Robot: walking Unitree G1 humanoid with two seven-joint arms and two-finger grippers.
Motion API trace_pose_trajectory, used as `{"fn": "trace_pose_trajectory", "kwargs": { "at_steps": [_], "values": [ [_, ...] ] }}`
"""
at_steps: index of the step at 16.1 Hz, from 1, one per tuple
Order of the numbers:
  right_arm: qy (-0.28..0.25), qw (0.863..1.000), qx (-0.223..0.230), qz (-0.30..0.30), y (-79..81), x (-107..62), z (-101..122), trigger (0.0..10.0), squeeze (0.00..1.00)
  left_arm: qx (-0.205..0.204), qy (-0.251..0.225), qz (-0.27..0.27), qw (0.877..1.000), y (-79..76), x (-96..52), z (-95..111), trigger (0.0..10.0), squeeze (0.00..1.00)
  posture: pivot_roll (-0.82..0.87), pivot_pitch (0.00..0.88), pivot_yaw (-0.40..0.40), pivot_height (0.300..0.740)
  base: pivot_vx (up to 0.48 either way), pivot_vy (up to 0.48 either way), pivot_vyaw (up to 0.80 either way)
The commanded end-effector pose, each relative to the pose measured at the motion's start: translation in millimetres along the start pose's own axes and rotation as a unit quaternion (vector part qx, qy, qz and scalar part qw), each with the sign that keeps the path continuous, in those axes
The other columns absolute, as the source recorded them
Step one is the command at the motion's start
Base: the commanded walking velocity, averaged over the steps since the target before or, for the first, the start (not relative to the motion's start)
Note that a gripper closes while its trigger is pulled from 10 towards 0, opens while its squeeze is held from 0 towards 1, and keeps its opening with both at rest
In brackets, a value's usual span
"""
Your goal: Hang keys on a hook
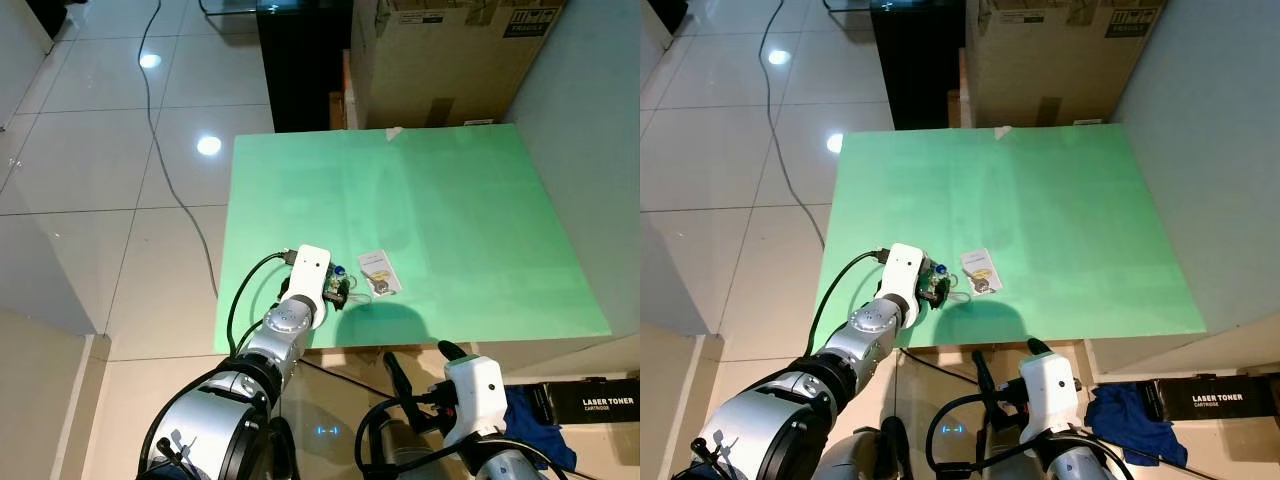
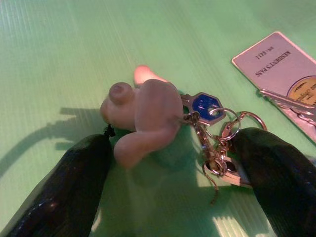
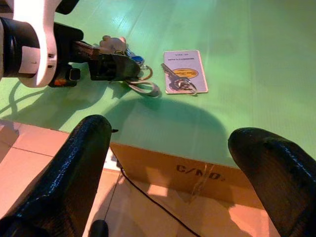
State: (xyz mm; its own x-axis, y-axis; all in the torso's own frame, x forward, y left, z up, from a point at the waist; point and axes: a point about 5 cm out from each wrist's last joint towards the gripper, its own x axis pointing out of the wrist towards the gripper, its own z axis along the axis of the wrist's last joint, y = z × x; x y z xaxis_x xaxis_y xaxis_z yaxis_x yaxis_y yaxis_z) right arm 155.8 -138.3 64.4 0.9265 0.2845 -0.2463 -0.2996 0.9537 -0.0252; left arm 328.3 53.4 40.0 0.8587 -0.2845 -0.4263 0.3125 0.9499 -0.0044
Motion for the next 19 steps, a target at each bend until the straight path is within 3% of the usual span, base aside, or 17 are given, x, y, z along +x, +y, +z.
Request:
{"fn": "trace_pose_trajectory", "kwargs": {
  "at_steps": [1,6,12,15,19],
  "values": [
    [0.005,1.0,0.0,-0.001,1.1,-4.7,1,10.0,0.1,-0.002,0.031,0.019,0.999,3.6,-3.4,-16,10.0,0.0,-0.34,0.272,0.052,0.74,0.0,0.0,0.0],
    [0.014,1.0,0.0,-0.003,3.3,-12.2,0,10.0,0.1,-0.026,0.036,0.046,0.998,9.0,-3.4,-16,10.0,0.0,-0.37,0.278,0.048,0.74,0.0,0.0,0.0],
    [0.013,1.0,0.001,-0.004,2.5,-4.9,-6,10.0,0.1,-0.038,-0.001,0.059,0.998,19.0,-0.7,1,10.0,0.0,-0.34,0.208,0.079,0.74,0.0,0.0,0.0],
    [0.011,1.0,0.01,-0.002,3.8,-3.5,-7,10.0,0.1,-0.069,-0.014,0.07,0.995,26.3,0.4,10,10.0,0.0,-0.33,0.202,0.088,0.74,0.0,0.0,0.0],
    [0.009,1.0,0.013,0.001,5.3,-2.5,-8,10.0,0.11,-0.075,-0.036,0.063,0.995,25.9,3.2,27,10.0,0.0,-0.34,0.21,0.094,0.74,0.0,0.0,0.0]
  ]
}}
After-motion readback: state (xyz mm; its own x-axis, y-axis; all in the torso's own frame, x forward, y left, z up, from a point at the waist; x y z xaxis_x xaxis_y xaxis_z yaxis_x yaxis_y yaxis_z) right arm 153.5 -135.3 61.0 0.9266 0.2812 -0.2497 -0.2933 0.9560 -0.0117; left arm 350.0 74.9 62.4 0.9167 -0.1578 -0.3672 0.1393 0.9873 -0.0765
